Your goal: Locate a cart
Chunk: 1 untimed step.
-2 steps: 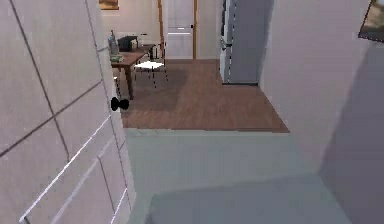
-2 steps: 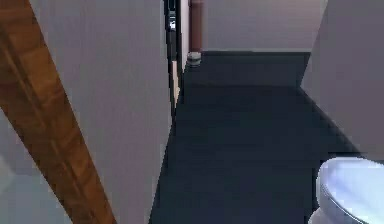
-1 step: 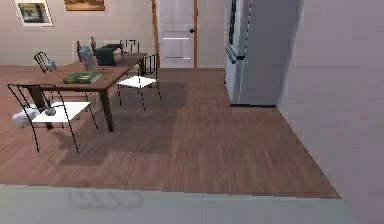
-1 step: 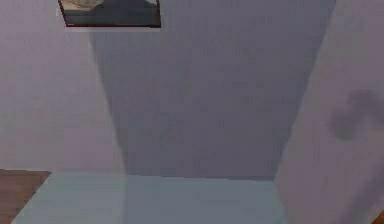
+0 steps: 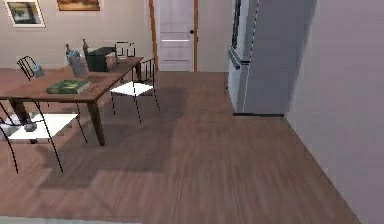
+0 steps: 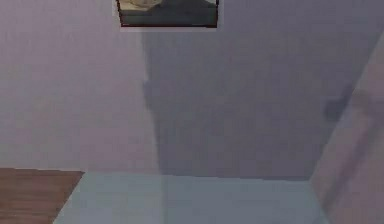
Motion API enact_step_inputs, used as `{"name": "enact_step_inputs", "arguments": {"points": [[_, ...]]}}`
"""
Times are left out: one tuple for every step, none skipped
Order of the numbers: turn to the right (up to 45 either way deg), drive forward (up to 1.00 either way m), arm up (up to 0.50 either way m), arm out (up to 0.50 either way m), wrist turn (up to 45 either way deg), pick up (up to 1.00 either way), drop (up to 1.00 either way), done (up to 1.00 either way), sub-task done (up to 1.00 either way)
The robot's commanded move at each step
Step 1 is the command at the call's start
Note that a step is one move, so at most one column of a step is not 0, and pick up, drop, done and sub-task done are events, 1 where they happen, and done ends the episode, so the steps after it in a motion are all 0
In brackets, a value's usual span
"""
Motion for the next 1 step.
{"name": "enact_step_inputs", "arguments": {"points": [[-45.0, 0.0, 0.0, 0.0, 0.0, 0.0, 0.0, 0.0, 0.0]]}}
